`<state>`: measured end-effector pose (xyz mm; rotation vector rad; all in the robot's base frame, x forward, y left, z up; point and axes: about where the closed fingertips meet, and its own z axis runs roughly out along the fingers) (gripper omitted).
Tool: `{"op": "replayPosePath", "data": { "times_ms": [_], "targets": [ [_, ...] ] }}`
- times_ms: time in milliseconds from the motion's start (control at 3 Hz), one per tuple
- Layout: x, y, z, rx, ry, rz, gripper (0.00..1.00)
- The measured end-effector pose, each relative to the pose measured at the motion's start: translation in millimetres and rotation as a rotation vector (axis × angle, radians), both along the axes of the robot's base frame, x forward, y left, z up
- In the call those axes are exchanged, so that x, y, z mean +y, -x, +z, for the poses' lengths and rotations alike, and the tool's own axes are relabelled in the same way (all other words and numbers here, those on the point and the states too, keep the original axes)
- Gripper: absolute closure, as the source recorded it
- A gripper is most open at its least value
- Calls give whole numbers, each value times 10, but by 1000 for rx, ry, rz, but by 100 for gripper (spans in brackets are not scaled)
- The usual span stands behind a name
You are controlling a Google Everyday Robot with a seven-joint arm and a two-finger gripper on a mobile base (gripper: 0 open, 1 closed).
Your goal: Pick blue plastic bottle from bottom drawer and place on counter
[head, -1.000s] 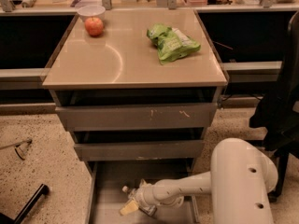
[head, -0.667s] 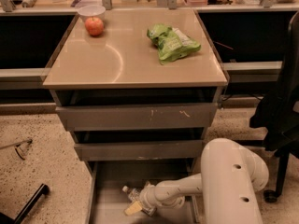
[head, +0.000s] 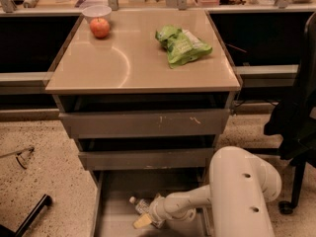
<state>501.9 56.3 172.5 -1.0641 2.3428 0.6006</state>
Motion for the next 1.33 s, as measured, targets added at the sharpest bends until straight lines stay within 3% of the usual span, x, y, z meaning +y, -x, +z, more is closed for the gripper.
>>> {"op": "replayPosePath", "data": {
  "times_ms": [667,1333],
  "targets": [
    [-140,35,-223,20,47,-34,0],
    [-105,112,-416,37,59,-3,0]
  ]
}}
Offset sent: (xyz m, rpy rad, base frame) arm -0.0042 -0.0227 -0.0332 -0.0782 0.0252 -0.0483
